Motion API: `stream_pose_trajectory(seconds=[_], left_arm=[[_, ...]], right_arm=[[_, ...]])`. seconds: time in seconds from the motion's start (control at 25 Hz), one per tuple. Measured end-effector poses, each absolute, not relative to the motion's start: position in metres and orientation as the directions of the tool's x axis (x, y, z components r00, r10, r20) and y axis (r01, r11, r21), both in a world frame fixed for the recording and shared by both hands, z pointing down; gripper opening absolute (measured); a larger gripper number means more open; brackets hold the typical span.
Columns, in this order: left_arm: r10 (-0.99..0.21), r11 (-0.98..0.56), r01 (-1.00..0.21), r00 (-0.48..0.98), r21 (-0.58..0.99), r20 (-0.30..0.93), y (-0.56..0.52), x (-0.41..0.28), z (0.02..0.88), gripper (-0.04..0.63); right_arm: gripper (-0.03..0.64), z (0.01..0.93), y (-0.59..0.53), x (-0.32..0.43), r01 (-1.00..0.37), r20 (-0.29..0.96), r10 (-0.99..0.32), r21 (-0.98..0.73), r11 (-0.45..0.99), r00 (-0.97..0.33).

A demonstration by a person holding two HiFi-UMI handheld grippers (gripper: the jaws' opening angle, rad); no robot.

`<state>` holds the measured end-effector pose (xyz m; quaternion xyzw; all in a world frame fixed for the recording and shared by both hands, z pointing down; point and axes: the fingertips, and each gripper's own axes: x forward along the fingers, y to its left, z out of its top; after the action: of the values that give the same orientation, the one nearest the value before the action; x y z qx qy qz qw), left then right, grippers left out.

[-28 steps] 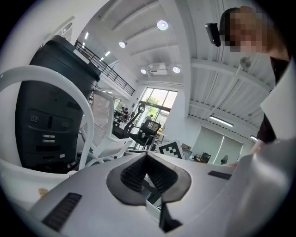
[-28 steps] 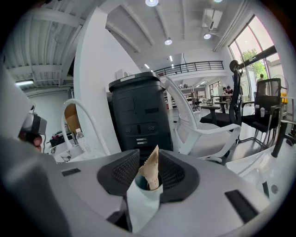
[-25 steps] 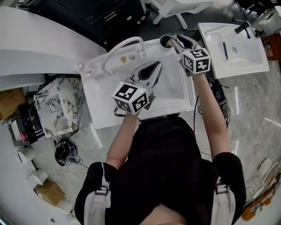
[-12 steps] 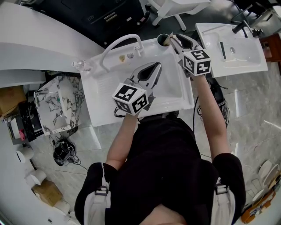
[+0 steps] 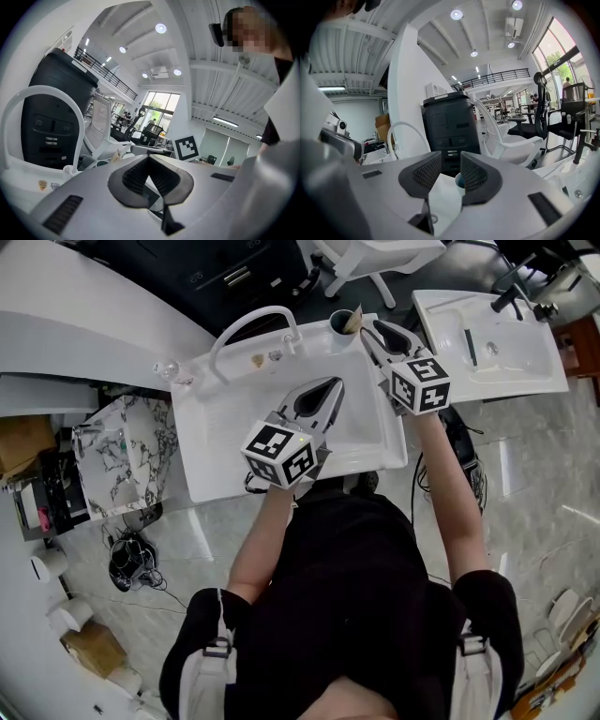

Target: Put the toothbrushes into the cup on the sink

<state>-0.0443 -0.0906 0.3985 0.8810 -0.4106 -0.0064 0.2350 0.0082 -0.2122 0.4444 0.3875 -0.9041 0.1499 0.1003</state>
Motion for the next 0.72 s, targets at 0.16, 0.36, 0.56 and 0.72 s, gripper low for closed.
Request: stream_pose_trajectory(seconds=[0.16,0.36,0.56,0.72], left_arm=[[-0.735,-0.547,-0.728,0.654,0.414,0.179,-0.083,-0.04,0.396,0.008],[-0.744,-0.538,-0.736,0.644,0.411,0.177,-0.071,-0.034,0.394,0.008],[-0.754,-0.531,-0.744,0.633,0.405,0.175,-0.06,-0.029,0.393,0.008],[-0.761,-0.521,-0.751,0.624,0.405,0.178,-0.053,-0.026,0.394,0.008]], right_arm=[[0.121,0.441,-0.201,0.011,-0.727,0.302,-0.666,-0.175,0.664,-0.681],[0.12,0.441,-0.186,0.015,-0.725,0.313,-0.662,-0.16,0.67,-0.681],[0.117,0.442,-0.172,0.021,-0.725,0.319,-0.66,-0.153,0.672,-0.68],[0.115,0.445,-0.162,0.024,-0.723,0.324,-0.657,-0.153,0.674,-0.681]])
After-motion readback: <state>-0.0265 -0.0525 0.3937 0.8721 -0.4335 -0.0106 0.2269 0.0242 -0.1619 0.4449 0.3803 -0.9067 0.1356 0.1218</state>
